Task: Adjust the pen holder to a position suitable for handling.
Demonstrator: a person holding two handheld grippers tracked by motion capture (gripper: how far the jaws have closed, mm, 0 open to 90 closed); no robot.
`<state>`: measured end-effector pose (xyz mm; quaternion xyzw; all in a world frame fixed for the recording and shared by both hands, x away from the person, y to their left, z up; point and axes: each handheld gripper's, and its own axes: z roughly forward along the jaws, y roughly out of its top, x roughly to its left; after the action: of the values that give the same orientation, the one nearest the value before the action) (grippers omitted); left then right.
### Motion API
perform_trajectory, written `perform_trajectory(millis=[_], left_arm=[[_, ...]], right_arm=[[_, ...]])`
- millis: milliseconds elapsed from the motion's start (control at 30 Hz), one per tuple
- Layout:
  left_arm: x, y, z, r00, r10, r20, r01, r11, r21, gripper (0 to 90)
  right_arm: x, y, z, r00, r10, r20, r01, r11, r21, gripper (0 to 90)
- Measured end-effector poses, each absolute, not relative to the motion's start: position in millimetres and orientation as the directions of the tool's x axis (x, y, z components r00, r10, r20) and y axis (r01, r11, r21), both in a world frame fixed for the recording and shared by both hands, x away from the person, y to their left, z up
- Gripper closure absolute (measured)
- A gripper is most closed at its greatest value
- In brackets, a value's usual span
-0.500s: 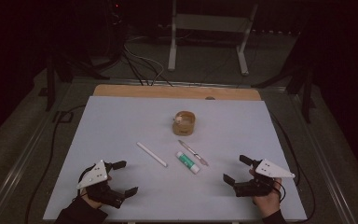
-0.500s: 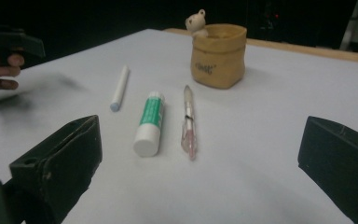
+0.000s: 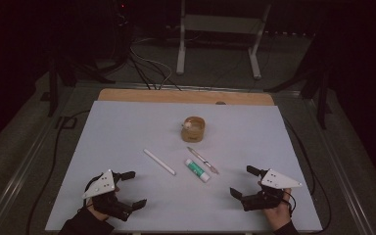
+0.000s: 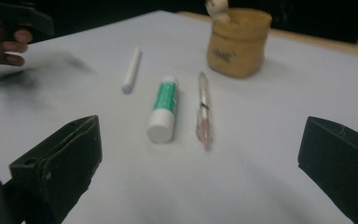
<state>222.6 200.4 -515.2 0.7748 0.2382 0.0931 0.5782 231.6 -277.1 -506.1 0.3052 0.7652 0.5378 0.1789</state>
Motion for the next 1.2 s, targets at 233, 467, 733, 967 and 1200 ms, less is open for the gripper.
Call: perform_trajectory(millis=[233,467,733,967,1200], left_arm=[[222.1,200.8,-513.2,0.871,0.476,-0.120,0.248,-0.216,0.944,0.2],[221.6,202.4,-511.7,0.867,0.480,-0.131,0.253,-0.200,0.947,0.2],[221.8,204.2,-511.0,0.862,0.487,-0.140,0.260,-0.187,0.947,0.2],[222.0,204.5,-510.6,0.858,0.492,-0.144,0.262,-0.181,0.948,0.2],[221.9,204.3,-510.3,0.858,0.493,-0.146,0.263,-0.177,0.949,0.2]], right_arm=[[227.4,-266.1,-492.0,-0.781,0.622,0.051,0.247,0.233,0.941,0.0],[237.4,-264.4,-464.6,-0.775,0.630,0.051,0.224,0.198,0.954,0.0],[263.0,-259.0,-447.8,-0.751,0.658,0.063,0.252,0.197,0.947,0.0],[284.0,-252.2,-447.1,-0.734,0.675,0.071,0.268,0.192,0.944,0.0],[310.7,-248.2,-450.3,-0.713,0.695,0.090,0.292,0.178,0.940,0.0]])
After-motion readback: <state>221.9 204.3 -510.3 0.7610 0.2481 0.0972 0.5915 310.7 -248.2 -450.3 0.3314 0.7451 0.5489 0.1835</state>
